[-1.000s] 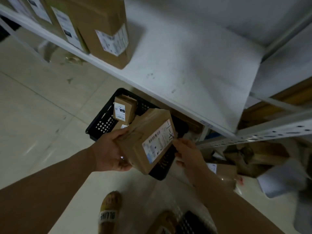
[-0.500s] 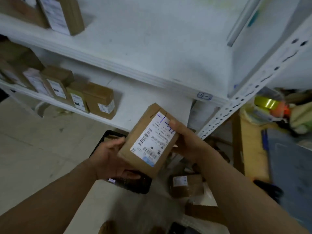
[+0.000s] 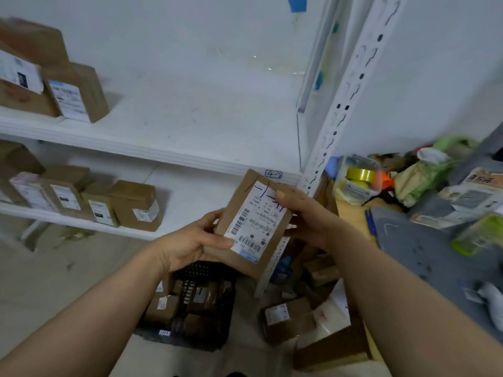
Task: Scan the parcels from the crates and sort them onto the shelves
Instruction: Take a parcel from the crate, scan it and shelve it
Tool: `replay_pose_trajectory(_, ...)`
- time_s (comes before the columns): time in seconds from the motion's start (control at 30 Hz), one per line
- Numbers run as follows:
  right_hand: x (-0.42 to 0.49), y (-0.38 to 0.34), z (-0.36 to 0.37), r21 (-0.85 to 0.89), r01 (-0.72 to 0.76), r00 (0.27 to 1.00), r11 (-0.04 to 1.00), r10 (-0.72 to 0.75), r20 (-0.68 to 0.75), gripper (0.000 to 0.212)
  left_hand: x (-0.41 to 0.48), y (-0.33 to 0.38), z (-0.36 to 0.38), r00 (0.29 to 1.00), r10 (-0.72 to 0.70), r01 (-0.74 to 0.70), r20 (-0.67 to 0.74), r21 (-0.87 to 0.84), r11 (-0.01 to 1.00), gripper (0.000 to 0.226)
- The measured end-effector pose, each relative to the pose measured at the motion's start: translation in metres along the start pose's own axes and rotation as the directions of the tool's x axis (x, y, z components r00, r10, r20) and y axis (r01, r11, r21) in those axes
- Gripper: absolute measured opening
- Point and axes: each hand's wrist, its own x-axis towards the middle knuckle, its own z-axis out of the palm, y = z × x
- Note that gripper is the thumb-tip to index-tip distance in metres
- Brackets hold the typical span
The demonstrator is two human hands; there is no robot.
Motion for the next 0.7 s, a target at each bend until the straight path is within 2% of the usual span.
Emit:
replay_pose_trajectory(0.07,-0.008,0.008,-0.01,0.017,-0.035,0.999,0.999,0.035,-0.012,0.073,0.002,0.009,0.005,1.0,-0.002,0.003,-0.003,0.065,0.998,0.102)
replay_pose_trajectory(0.13,-0.016,0.014,-0.022,0.013,-0.085,0.996,0.996,0.086,-0.02,0.086,0.003,0.021,0.008,0.999,-0.033,0.034,-0.01,0.186,0.982,0.093)
replay_pose_trajectory(0.23,-0.028,0.018,-0.034,-0.009,-0.145,0.988,0.989,0.145,0.044,0.093,0.009,0.036,0.014,0.995,-0.101,0.085,0.013,0.437,0.895,0.1)
replay_pose_trajectory(0.3,-0.032,0.022,-0.039,-0.017,-0.154,0.985,0.988,0.154,0.081,0.088,0.016,0.041,0.023,0.992,-0.127,0.101,0.018,0.496,0.862,0.107)
replay_pose_trajectory(0.37,-0.035,0.029,-0.047,0.013,-0.137,0.988,0.99,0.136,0.07,0.077,0.026,0.039,0.032,0.996,-0.075,0.088,-0.048,0.441,0.893,0.123)
replay_pose_trajectory(0.43,-0.039,0.035,-0.056,0.061,-0.113,0.993,0.992,0.111,0.026,0.073,0.036,0.03,0.038,0.988,0.003,0.044,-0.152,0.302,0.952,0.147)
replay_pose_trajectory(0.47,-0.042,0.038,-0.06,0.09,-0.097,0.995,0.991,0.097,0.003,0.073,0.04,0.023,0.041,0.981,0.017,0.03,-0.194,0.234,0.972,0.151)
replay_pose_trajectory(0.53,-0.046,0.043,-0.066,0.125,-0.072,0.996,0.99,0.077,-0.038,0.076,0.046,0.006,0.049,0.977,0.003,0.028,-0.213,0.144,0.989,0.143)
replay_pose_trajectory(0.7,-0.048,0.059,-0.078,0.148,-0.102,0.993,0.984,0.11,-0.048,0.075,0.064,-0.021,0.083,0.977,-0.034,0.052,-0.211,0.082,0.995,0.098)
